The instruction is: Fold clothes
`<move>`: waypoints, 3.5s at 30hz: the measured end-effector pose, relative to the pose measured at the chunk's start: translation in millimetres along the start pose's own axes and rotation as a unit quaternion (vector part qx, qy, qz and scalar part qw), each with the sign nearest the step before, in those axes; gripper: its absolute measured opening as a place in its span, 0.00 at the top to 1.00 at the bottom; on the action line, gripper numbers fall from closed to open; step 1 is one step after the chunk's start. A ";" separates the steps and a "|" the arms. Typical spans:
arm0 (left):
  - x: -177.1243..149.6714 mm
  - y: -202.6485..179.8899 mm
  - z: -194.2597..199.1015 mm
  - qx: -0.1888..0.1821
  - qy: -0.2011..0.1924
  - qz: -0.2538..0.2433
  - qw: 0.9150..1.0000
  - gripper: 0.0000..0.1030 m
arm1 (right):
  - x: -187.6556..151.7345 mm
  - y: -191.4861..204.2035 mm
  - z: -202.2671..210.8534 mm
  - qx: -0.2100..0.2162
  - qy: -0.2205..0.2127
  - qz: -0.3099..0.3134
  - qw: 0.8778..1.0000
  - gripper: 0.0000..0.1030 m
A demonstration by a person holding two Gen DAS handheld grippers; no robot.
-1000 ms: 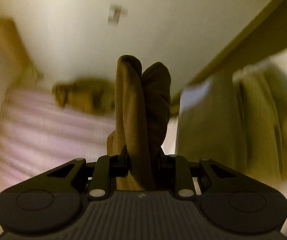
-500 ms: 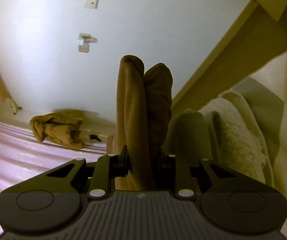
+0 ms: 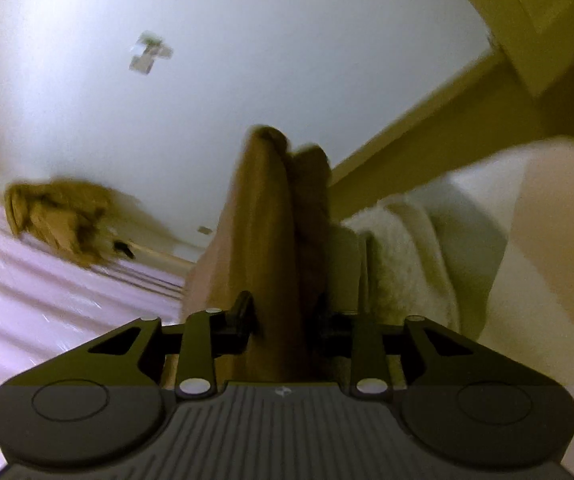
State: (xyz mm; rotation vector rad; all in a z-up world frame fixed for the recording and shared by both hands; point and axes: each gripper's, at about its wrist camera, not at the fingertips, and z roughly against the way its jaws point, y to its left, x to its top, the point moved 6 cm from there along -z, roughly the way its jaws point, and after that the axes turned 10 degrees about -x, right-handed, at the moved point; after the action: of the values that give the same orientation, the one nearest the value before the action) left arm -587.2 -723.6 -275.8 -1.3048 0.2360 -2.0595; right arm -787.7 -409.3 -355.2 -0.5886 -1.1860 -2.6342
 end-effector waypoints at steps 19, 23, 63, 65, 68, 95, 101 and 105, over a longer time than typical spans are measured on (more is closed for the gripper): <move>-87.6 -24.2 -37.0 0.043 -0.017 -0.198 0.979 0.73 | -27.3 10.1 -37.5 -0.055 -0.147 0.400 0.903 0.66; -82.5 -41.9 -14.2 0.071 -0.020 -0.224 0.972 0.77 | -23.8 6.3 -32.3 -0.046 -0.142 0.386 0.910 0.66; -124.6 -145.1 128.6 0.212 0.060 -0.150 0.964 0.43 | -84.6 40.1 119.8 -0.065 -0.060 0.419 0.904 0.45; -131.8 -165.0 155.4 0.218 0.067 -0.122 0.966 0.38 | -90.6 46.5 145.2 -0.071 -0.030 0.402 0.912 0.37; -140.9 -192.1 192.9 0.225 0.071 -0.083 0.968 0.29 | -102.3 54.4 182.0 -0.081 0.005 0.382 0.920 0.24; -131.5 -326.3 313.3 0.296 0.020 -0.043 0.954 0.01 | -52.4 119.5 324.2 -0.067 0.043 0.417 0.905 0.02; -137.5 -328.0 350.8 0.276 0.010 -0.054 0.960 0.01 | -57.7 138.0 368.7 -0.082 -0.046 0.441 0.892 0.00; -144.8 -325.1 386.5 0.287 -0.001 -0.068 0.956 0.01 | -76.0 145.2 397.3 -0.107 -0.109 0.439 0.886 0.00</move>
State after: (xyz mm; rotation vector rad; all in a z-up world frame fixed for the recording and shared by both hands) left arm -363.3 -311.8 -38.5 -0.9758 -0.4395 -2.0227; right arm -561.4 -206.1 -51.5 -1.1546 -0.4592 -1.9299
